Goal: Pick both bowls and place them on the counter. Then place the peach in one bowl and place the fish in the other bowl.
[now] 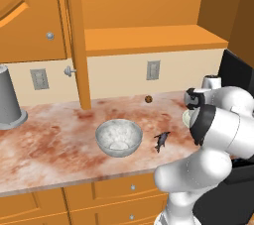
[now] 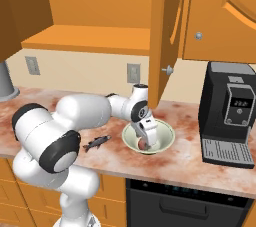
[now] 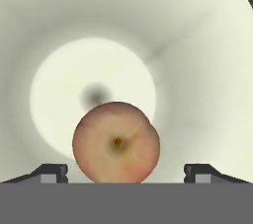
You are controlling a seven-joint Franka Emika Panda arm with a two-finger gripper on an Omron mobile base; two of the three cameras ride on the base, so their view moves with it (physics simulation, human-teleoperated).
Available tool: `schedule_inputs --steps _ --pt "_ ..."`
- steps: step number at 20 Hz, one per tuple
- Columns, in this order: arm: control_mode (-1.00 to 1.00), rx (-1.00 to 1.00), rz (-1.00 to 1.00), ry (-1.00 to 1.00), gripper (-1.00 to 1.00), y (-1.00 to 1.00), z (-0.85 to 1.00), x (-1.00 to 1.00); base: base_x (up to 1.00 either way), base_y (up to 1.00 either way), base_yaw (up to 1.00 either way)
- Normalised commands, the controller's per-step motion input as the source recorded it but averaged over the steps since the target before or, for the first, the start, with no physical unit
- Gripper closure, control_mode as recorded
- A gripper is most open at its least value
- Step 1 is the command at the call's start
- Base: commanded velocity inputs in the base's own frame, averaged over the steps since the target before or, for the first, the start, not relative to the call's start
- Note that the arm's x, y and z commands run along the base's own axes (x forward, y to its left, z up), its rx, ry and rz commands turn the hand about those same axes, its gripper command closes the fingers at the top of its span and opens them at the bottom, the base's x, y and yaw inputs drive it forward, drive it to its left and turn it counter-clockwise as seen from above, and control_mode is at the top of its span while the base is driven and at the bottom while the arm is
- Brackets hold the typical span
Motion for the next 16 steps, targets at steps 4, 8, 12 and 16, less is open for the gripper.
schedule_inputs --steps 4,8,12,16 --pt "-1.00 0.00 -0.04 0.00 -1.00 0.00 0.20 0.00 0.00 0.00 0.00" --pt "-1.00 0.00 -0.03 -0.01 -1.00 0.08 0.49 -0.07 0.00 0.00 0.00" --pt "-1.00 0.00 0.00 -0.02 -1.00 0.36 0.59 -0.15 0.00 0.00 0.00" --pt "-1.00 0.00 0.00 0.00 -1.00 0.64 0.34 -0.28 0.00 0.00 0.00"
